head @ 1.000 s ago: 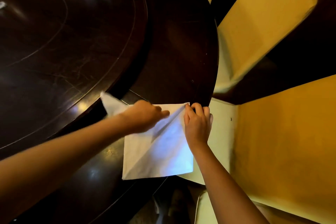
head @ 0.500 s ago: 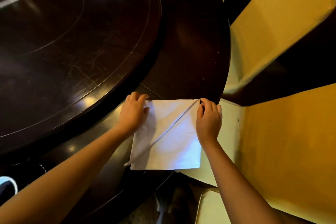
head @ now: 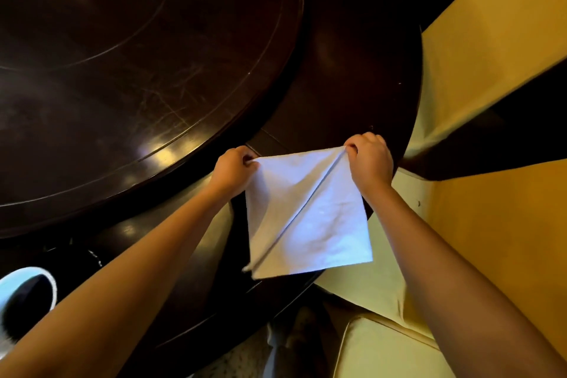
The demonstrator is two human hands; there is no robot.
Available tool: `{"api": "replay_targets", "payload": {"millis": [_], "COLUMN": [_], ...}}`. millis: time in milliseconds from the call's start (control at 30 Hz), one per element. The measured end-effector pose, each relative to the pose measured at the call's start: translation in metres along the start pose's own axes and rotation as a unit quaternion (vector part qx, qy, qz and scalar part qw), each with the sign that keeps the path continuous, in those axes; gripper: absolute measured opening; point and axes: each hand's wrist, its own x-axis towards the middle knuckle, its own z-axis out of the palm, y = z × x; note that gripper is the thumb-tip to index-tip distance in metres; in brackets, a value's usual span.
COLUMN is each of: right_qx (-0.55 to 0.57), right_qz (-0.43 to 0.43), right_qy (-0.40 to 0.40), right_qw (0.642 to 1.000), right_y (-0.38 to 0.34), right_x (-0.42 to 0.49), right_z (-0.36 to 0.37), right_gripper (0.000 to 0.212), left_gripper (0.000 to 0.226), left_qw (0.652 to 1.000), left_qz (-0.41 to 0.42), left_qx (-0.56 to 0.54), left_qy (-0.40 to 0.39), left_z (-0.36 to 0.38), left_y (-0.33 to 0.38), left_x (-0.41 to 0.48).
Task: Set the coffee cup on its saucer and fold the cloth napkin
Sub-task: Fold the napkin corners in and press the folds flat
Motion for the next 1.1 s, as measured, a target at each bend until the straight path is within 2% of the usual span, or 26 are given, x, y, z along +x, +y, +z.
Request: {"api": "replay_targets", "payload": {"millis": [233,333,433,500,567,733,833,867,900,967,1033,1100], "right_qx": [0.028,0.03,0.05,-0.024,-0.08,-0.107,-0.036,0.017,0.071,0.136,0.113,0.049], "right_qz": [-0.036,-0.141,-0.275,-0.339,-0.368,-0.408,-0.428,-0.415,-0.39,-0.326,-0.282,-0.283], "right_qy": [-0.02,0.003,-0.101,-0.194,-0.246,-0.258,-0.28,-0.282,-0.268,-0.214,-0.167,-0.176], "right_qw": [0.999,0.99,0.955,0.92,0.893,0.869,0.858,0.865,0.878,0.911,0.938,0.941], "right_y": [-0.044,-0.062,-0.069,-0.062,-0.048,-0.03,-0.027,-0.029,-0.031,-0.035,-0.039,-0.048], "right_x": [0.019,-0.019,-0.086,-0.129,-0.16,-0.186,-0.182,-0.175,-0.166,-0.139,-0.11,-0.09], "right_z": [0.009,0.008,0.011,0.017,0.021,0.011,0.004,0.0,-0.003,-0.005,-0.001,0.007], "right_gripper": [0.026,0.029,0.045,0.057,0.064,0.062,0.055,0.052,0.05,0.051,0.058,0.069], "left_gripper": [0.016,0.021,0.027,0.027,0.025,0.024,0.039,0.046,0.05,0.049,0.053,0.062], "left_qw": [0.995,0.994,0.995,0.996,0.996,0.996,0.993,0.994,0.996,0.98,0.96,0.955], "left_qz": [-0.054,-0.055,-0.055,-0.055,-0.059,-0.06,-0.087,-0.079,-0.036,0.115,0.21,0.223], "left_qx": [-0.072,-0.078,-0.07,-0.06,-0.052,-0.061,-0.068,-0.056,-0.008,0.117,0.171,0.193], "left_qy": [0.048,0.048,0.041,0.035,0.032,0.035,0.035,0.05,0.08,0.117,0.071,0.011], "left_z": [0.004,0.003,-0.001,-0.004,-0.005,-0.008,-0.006,-0.004,-0.002,0.012,0.04,0.069], "left_y": [-0.021,-0.023,-0.025,-0.025,-0.028,-0.037,-0.046,-0.049,-0.05,-0.046,-0.039,-0.031], "left_x": [-0.035,-0.038,-0.038,-0.039,-0.042,-0.057,-0.065,-0.068,-0.072,-0.083,-0.098,-0.117]}}
